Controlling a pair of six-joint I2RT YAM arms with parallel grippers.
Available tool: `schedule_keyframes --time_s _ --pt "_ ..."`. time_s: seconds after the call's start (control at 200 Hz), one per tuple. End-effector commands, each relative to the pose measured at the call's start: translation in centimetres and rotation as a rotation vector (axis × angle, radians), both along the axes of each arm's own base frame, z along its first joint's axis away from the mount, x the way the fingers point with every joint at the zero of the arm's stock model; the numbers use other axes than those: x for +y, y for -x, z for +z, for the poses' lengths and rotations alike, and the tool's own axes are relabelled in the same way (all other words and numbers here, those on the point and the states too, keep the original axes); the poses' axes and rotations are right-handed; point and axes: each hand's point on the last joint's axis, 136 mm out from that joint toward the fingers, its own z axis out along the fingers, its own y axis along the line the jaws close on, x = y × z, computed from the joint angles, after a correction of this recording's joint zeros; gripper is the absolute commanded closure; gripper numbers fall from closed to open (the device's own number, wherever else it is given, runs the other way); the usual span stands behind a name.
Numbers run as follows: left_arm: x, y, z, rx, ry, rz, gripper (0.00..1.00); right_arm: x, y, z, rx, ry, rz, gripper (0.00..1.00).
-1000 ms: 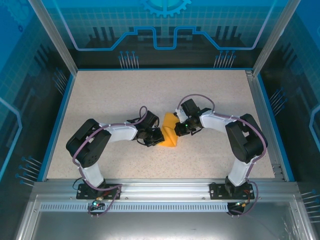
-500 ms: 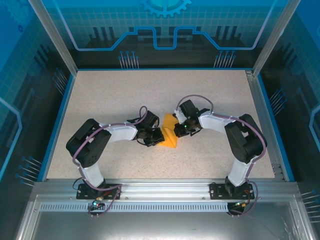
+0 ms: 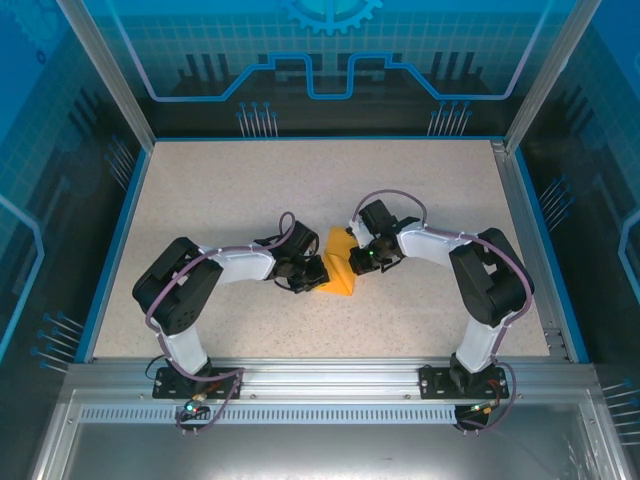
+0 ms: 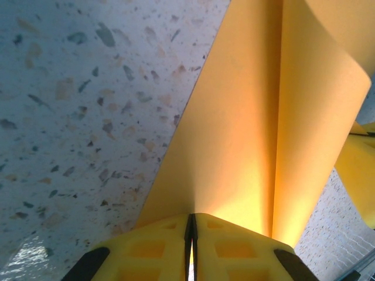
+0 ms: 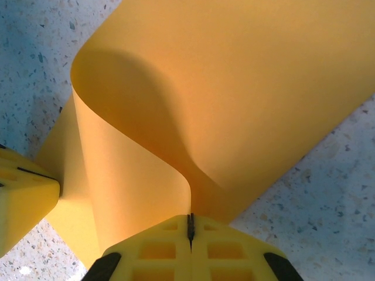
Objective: Fold a paper plane with a square sheet of paper (pick it up from the middle)
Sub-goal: Fold the triangle a second time at the center of the table.
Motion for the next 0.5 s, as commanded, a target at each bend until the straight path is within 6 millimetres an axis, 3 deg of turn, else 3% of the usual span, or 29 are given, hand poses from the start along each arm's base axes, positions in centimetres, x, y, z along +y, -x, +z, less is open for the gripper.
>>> schedule_keyframes --time_s 0.0,0.495 --pt "1.1 0.9 -2.2 0.048 -0.073 -0.009 0.88 0.2 0.5 -0.3 0.024 0.014 0.008 0.96" --pt "1.2 1.0 -2.2 0.047 -0.073 -0.009 0.88 0.2 0.5 -1.4 0.036 0.028 0.003 0.96"
